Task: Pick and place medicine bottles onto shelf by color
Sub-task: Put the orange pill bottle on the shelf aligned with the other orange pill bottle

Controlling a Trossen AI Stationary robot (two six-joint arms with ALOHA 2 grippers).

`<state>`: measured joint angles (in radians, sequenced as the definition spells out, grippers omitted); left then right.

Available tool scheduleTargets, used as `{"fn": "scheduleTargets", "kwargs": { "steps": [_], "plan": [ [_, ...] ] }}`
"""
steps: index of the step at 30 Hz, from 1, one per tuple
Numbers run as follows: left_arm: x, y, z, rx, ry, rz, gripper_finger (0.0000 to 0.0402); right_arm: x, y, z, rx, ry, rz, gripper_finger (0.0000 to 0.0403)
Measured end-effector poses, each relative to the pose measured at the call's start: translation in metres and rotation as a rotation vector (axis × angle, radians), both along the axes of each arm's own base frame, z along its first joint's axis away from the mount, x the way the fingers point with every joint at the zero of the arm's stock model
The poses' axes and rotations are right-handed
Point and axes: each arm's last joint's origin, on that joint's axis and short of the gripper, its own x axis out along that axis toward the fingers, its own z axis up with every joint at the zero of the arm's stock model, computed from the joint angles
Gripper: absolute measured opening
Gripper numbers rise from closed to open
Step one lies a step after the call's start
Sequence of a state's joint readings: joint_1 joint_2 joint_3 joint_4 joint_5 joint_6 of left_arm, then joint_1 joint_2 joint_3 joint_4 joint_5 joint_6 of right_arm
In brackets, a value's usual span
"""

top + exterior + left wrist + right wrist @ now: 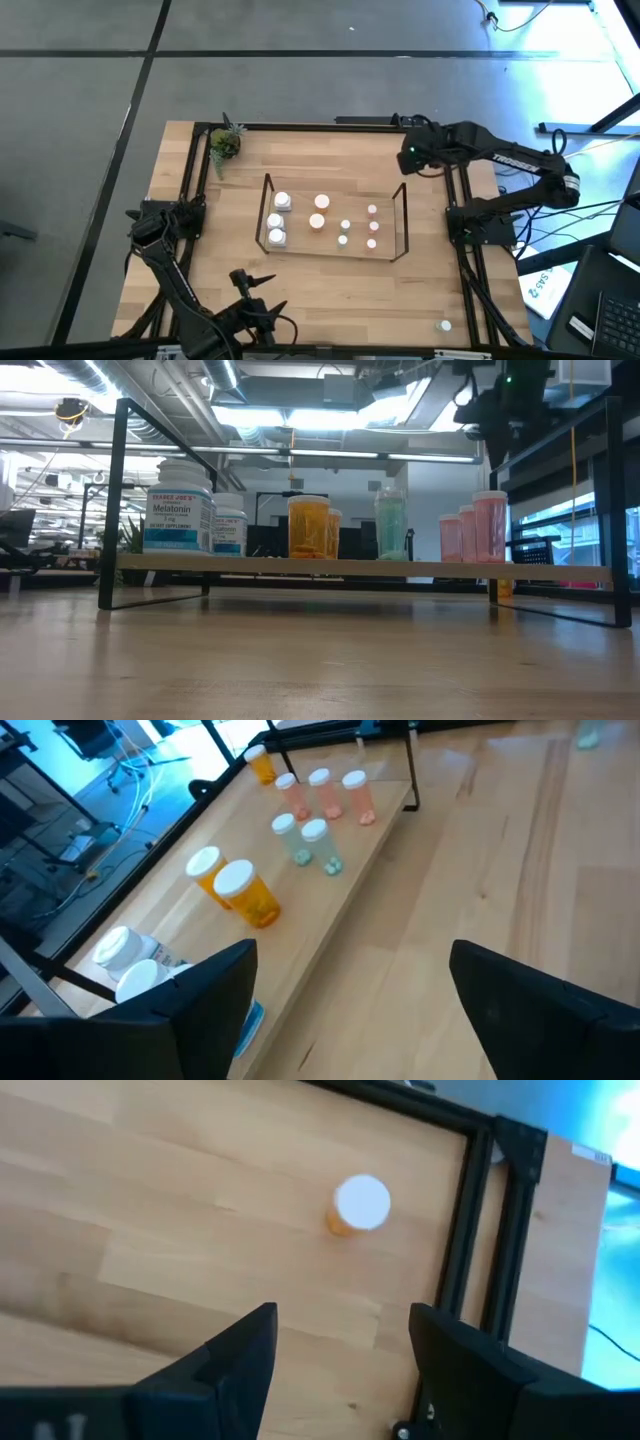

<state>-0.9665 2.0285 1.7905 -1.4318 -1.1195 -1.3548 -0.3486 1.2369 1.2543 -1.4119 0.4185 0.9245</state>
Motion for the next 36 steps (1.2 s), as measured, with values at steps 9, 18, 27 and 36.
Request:
{"fn": "scheduleTargets", "kwargs": {
  "steps": [9, 18, 27, 36],
  "plan": [
    [0.0, 0.0, 0.0, 0.001, 0.004, -0.002, 0.0326, -0.004, -0.013, -0.031, 0.094, 0.026, -0.024, 0.0229],
    [0.0, 0.0, 0.0, 0.001, 0.005, -0.002, 0.0326, -0.004, -0.04, -0.058, 0.117, -0.107, -0.072, 0.0229],
    [0.002, 0.004, 0.001, 0.032, 0.005, 0.008, 0.0326, -0.017, -0.051, -0.087, 0.131, -0.084, -0.163, 0.0229],
    [0.027, 0.029, 0.002, 0.104, 0.002, 0.082, 0.0326, -0.012, -0.055, -0.089, 0.093, -0.145, -0.161, 0.0229]
  ]
}}
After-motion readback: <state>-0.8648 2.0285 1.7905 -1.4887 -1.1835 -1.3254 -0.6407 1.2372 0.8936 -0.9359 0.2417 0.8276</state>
